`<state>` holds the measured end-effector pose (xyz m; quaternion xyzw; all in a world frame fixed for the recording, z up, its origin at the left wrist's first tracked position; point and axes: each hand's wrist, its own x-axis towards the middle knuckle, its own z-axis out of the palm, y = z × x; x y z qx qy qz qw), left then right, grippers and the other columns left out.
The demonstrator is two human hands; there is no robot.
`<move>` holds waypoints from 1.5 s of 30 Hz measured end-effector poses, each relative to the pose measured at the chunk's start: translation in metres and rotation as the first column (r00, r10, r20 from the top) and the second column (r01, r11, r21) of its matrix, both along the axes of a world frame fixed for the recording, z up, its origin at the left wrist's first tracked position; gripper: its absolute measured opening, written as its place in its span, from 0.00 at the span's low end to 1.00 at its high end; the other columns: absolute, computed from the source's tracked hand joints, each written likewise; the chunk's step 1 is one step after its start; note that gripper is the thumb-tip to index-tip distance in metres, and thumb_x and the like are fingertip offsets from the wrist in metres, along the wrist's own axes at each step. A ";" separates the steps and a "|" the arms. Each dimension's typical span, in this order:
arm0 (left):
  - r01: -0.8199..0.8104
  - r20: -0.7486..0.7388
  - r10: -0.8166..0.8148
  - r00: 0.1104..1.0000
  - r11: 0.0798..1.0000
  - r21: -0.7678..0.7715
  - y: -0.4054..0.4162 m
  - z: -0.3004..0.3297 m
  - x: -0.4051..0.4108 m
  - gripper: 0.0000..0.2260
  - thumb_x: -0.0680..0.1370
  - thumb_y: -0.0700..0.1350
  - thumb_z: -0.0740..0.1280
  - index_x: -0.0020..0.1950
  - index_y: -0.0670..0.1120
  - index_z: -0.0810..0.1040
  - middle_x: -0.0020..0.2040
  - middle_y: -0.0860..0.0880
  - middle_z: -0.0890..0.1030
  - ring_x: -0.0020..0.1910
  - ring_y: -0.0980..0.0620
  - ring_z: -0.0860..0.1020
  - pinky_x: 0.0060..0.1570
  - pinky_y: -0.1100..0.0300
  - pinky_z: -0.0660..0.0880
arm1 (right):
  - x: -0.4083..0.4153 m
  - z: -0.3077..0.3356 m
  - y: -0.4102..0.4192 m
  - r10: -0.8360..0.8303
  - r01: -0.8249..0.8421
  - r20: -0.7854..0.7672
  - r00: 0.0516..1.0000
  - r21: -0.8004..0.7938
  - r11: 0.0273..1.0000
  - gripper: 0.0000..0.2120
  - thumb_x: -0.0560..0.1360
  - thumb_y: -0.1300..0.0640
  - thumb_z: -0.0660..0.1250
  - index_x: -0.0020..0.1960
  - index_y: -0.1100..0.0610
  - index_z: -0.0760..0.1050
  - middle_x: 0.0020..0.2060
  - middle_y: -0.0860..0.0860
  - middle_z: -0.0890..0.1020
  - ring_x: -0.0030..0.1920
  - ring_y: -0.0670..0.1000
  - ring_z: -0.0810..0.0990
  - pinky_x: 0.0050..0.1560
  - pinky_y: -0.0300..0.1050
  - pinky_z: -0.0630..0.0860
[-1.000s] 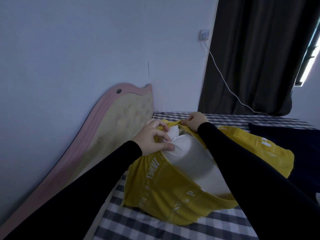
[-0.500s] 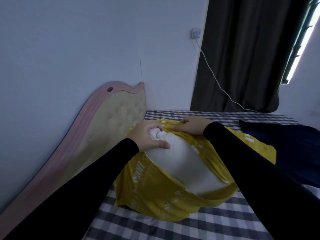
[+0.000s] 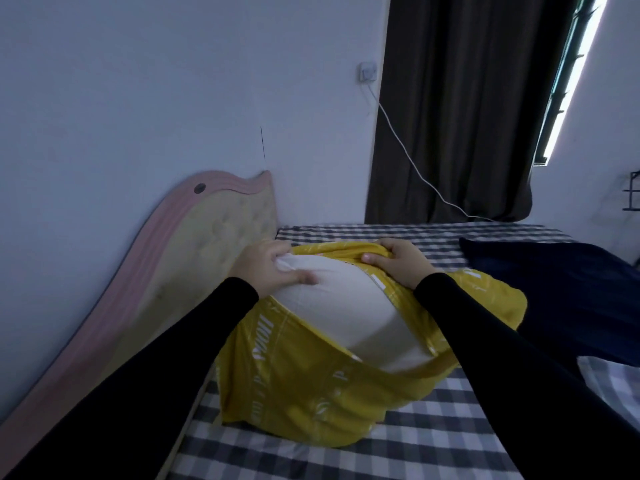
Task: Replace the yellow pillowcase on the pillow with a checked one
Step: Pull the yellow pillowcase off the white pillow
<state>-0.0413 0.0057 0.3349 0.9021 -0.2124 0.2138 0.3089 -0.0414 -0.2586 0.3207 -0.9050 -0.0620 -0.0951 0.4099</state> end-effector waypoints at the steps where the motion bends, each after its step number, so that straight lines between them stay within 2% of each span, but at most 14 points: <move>1: -0.029 -0.047 0.029 0.998 1.000 -0.001 0.005 0.002 0.002 0.35 0.51 0.74 0.65 0.32 0.42 0.72 0.32 0.51 0.70 0.36 0.52 0.70 0.36 0.58 0.63 | 0.001 0.000 -0.001 -0.006 0.006 -0.007 1.000 -0.030 1.000 0.13 0.72 0.47 0.71 0.49 0.56 0.79 0.43 0.49 0.81 0.48 0.49 0.79 0.50 0.42 0.69; 4: -0.099 -0.161 0.097 0.982 0.995 -0.007 0.018 0.006 0.008 0.37 0.49 0.76 0.69 0.44 0.48 0.80 0.44 0.48 0.79 0.48 0.51 0.75 0.47 0.61 0.67 | 0.007 0.011 -0.003 -0.055 0.052 -0.012 0.998 -0.186 0.981 0.17 0.72 0.45 0.71 0.46 0.59 0.78 0.43 0.52 0.81 0.50 0.54 0.79 0.45 0.44 0.68; 6: -0.179 -0.188 0.176 0.966 0.984 0.005 0.028 0.008 0.015 0.42 0.56 0.71 0.72 0.58 0.43 0.80 0.58 0.42 0.81 0.59 0.45 0.76 0.56 0.57 0.68 | 0.006 0.022 -0.003 -0.101 0.100 0.010 0.995 -0.262 0.960 0.19 0.71 0.39 0.69 0.50 0.55 0.77 0.49 0.53 0.81 0.55 0.55 0.78 0.49 0.43 0.69; 10: -0.367 0.037 0.366 0.930 0.926 0.088 0.035 0.019 0.028 0.40 0.56 0.77 0.56 0.50 0.48 0.80 0.52 0.44 0.81 0.55 0.41 0.77 0.57 0.49 0.69 | -0.003 0.023 -0.005 -0.194 0.196 0.037 0.980 -0.322 0.926 0.32 0.67 0.27 0.61 0.63 0.46 0.74 0.61 0.47 0.79 0.63 0.53 0.76 0.66 0.55 0.68; 12: -0.278 0.065 0.270 0.961 0.939 0.203 0.010 0.019 0.023 0.40 0.55 0.77 0.54 0.53 0.52 0.80 0.54 0.48 0.81 0.58 0.45 0.76 0.61 0.50 0.64 | -0.003 0.011 -0.003 -0.195 0.203 0.060 0.979 -0.221 0.954 0.32 0.69 0.30 0.63 0.65 0.48 0.74 0.61 0.49 0.79 0.63 0.53 0.76 0.64 0.51 0.71; 15: -0.104 0.070 0.084 0.994 0.923 0.371 -0.040 0.007 0.009 0.41 0.53 0.79 0.54 0.55 0.57 0.78 0.58 0.55 0.78 0.62 0.52 0.72 0.62 0.53 0.58 | -0.005 -0.001 -0.006 -0.252 0.253 0.143 0.957 0.008 0.967 0.23 0.70 0.38 0.69 0.58 0.51 0.79 0.54 0.49 0.82 0.57 0.51 0.78 0.58 0.43 0.72; 21: -0.030 0.061 -0.002 0.998 0.851 0.524 -0.072 -0.013 0.014 0.46 0.56 0.81 0.52 0.67 0.60 0.70 0.65 0.56 0.74 0.65 0.51 0.69 0.64 0.52 0.61 | -0.018 -0.018 -0.035 -0.305 0.281 0.097 0.947 0.206 0.937 0.10 0.71 0.45 0.72 0.45 0.52 0.83 0.45 0.46 0.84 0.51 0.47 0.80 0.51 0.38 0.71; 23: 0.005 -0.007 -0.001 1.000 0.856 0.517 -0.071 -0.012 0.015 0.44 0.56 0.81 0.54 0.65 0.60 0.72 0.64 0.56 0.76 0.64 0.51 0.71 0.64 0.51 0.64 | -0.021 -0.019 -0.039 -0.273 0.250 0.072 0.959 0.237 0.939 0.09 0.71 0.48 0.73 0.46 0.52 0.84 0.42 0.45 0.84 0.49 0.44 0.80 0.47 0.33 0.71; 26: 0.018 -0.061 0.010 0.998 0.892 0.452 -0.058 -0.009 0.020 0.39 0.53 0.81 0.60 0.53 0.58 0.79 0.52 0.56 0.83 0.54 0.51 0.78 0.56 0.53 0.72 | -0.021 -0.018 -0.038 -0.244 0.224 0.059 0.968 0.233 0.946 0.09 0.72 0.48 0.71 0.48 0.52 0.84 0.42 0.48 0.84 0.46 0.44 0.80 0.43 0.31 0.70; 30: 0.014 -0.143 0.035 0.989 0.946 0.323 -0.026 -0.005 0.023 0.33 0.50 0.79 0.66 0.45 0.59 0.81 0.42 0.57 0.82 0.46 0.54 0.78 0.46 0.56 0.74 | -0.016 -0.016 -0.040 -0.261 0.248 0.013 0.965 0.278 0.928 0.12 0.73 0.48 0.70 0.50 0.55 0.84 0.44 0.51 0.85 0.49 0.48 0.81 0.53 0.41 0.74; 33: 0.028 -0.182 0.023 0.983 0.962 0.271 -0.012 0.003 0.022 0.36 0.49 0.80 0.65 0.44 0.57 0.81 0.41 0.58 0.81 0.46 0.55 0.78 0.46 0.56 0.74 | -0.014 -0.016 -0.035 -0.256 0.247 -0.016 0.967 0.329 0.912 0.15 0.75 0.48 0.68 0.53 0.58 0.83 0.48 0.53 0.85 0.53 0.50 0.81 0.55 0.40 0.73; 38: -0.003 -0.052 0.020 0.998 0.951 0.309 -0.028 0.013 0.025 0.47 0.50 0.82 0.58 0.59 0.55 0.79 0.57 0.53 0.77 0.59 0.51 0.74 0.62 0.52 0.68 | -0.014 -0.018 -0.015 -0.122 0.136 -0.070 0.990 0.701 0.700 0.18 0.77 0.45 0.64 0.58 0.57 0.81 0.55 0.53 0.83 0.58 0.50 0.79 0.65 0.45 0.71; 42: 0.119 0.015 -0.127 0.992 0.963 0.242 -0.075 0.006 0.009 0.36 0.58 0.76 0.62 0.52 0.51 0.81 0.51 0.54 0.81 0.54 0.53 0.76 0.56 0.62 0.69 | -0.024 -0.036 -0.011 -0.114 0.135 -0.083 0.990 0.789 0.599 0.08 0.75 0.50 0.69 0.51 0.51 0.82 0.53 0.54 0.83 0.55 0.51 0.81 0.60 0.46 0.76; 45: 0.196 0.157 -0.224 0.962 0.965 0.174 -0.095 -0.012 0.002 0.29 0.61 0.73 0.67 0.45 0.48 0.78 0.46 0.53 0.77 0.47 0.53 0.76 0.49 0.63 0.70 | -0.027 -0.042 -0.014 -0.201 0.190 -0.090 0.975 0.805 0.561 0.11 0.76 0.52 0.68 0.55 0.55 0.81 0.50 0.51 0.84 0.52 0.47 0.81 0.56 0.42 0.77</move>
